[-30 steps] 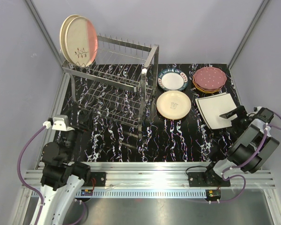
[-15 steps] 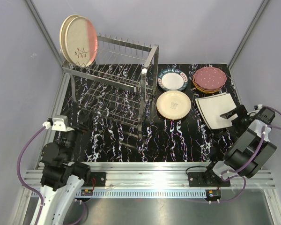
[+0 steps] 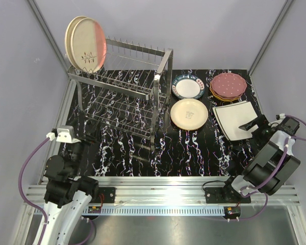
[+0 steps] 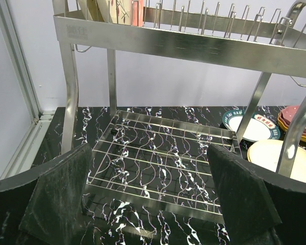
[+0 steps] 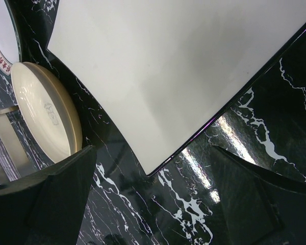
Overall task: Unload the plates from the dish rack
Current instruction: Place the plate on the table
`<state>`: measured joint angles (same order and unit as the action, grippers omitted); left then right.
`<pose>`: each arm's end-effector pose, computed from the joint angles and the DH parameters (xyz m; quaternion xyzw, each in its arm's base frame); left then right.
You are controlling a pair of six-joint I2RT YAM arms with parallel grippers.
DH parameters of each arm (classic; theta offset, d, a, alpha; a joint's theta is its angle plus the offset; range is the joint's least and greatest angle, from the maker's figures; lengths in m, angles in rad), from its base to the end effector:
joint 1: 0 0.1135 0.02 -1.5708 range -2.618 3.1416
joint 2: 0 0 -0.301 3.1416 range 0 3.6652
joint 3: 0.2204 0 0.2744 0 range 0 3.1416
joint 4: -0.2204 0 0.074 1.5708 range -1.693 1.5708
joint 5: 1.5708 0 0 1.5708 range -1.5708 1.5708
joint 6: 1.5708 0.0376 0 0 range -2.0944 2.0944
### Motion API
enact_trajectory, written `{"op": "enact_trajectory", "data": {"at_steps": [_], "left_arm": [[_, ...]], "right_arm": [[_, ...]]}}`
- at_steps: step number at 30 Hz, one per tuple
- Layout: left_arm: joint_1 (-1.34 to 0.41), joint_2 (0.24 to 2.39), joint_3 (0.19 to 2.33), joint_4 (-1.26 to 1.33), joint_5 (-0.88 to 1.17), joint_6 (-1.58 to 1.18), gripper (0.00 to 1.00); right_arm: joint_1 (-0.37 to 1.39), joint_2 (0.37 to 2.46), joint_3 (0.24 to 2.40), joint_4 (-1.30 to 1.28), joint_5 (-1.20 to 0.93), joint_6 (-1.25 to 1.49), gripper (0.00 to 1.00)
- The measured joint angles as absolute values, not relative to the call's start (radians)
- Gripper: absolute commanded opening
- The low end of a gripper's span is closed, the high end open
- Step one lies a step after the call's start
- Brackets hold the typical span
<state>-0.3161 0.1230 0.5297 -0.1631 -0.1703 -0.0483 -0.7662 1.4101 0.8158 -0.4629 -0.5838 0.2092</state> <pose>0.0507 -0.0099 0.3382 0.0155 0.6172 -0.0907 0.7814 0.2154 -0.1786 0.2186 0.3695 0.8525 0.2007 0.3104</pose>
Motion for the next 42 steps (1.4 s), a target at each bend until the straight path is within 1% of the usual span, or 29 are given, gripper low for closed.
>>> {"op": "enact_trajectory", "data": {"at_steps": [42], "left_arm": [[-0.32, 0.112, 0.53, -0.163, -0.174, -0.042, 0.99]], "right_arm": [[-0.766, 1.357, 0.833, -0.526, -0.58, 0.196, 1.0]]}}
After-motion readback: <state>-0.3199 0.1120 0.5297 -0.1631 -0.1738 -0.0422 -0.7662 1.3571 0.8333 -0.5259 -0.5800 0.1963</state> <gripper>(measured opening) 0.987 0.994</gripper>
